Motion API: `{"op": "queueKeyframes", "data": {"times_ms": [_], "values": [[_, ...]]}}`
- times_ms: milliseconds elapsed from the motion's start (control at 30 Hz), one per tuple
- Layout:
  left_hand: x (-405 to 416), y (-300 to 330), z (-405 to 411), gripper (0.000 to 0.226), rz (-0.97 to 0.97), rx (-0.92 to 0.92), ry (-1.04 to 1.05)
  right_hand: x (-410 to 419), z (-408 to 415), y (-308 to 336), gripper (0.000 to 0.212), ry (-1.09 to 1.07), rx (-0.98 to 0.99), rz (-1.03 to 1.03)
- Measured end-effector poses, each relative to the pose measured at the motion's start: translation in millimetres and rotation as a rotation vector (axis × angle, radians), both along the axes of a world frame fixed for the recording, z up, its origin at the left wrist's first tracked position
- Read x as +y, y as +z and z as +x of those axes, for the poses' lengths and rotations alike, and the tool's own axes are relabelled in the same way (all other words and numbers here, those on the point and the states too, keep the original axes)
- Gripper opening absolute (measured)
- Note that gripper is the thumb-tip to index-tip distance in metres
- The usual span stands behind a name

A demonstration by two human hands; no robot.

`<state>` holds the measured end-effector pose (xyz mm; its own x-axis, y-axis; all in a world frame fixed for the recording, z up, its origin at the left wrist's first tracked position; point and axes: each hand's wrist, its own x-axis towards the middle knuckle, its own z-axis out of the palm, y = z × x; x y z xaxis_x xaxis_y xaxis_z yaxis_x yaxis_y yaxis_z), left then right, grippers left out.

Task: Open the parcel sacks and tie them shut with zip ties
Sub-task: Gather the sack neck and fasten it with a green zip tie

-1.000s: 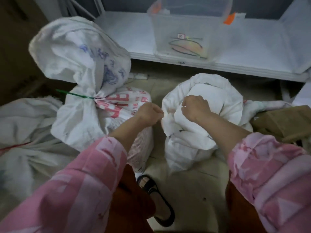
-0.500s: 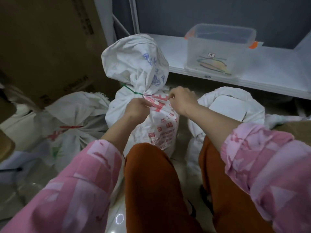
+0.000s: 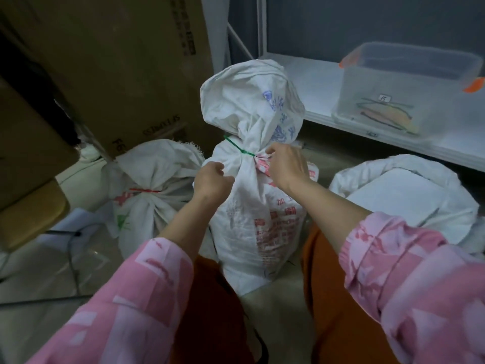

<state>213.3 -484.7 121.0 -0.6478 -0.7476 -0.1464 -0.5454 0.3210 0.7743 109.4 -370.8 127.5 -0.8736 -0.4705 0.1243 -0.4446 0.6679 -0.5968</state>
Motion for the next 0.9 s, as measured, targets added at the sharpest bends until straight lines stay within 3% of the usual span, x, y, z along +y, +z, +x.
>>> {"op": "queueKeyframes", "data": {"times_ms": [333,600,733,900], "values": [[-17.2,-28.3,-59.1,0.044,-0.012,0.179,0.141,-32.6,-25.5,-31.0,0.021,0.071,-0.001,-0.085],[-52.3,-26.4,-100.4,0.034,-0.219,0.038,0.161,-46.5,-40.8,-40.5,0.024,0.103,0.002,-0.02],[-58.9,-34.5,-103.6,0.033,-0.097,0.048,0.282,-53.1,-46.8,-37.7,0.027,0.083,-0.053,-0.002],[-58.8,-41.2,-105.8,0.023,0.017,0.108,0.051,-58.1,-50.8,-34.5,0.026,0.057,-0.107,0.008]]}}
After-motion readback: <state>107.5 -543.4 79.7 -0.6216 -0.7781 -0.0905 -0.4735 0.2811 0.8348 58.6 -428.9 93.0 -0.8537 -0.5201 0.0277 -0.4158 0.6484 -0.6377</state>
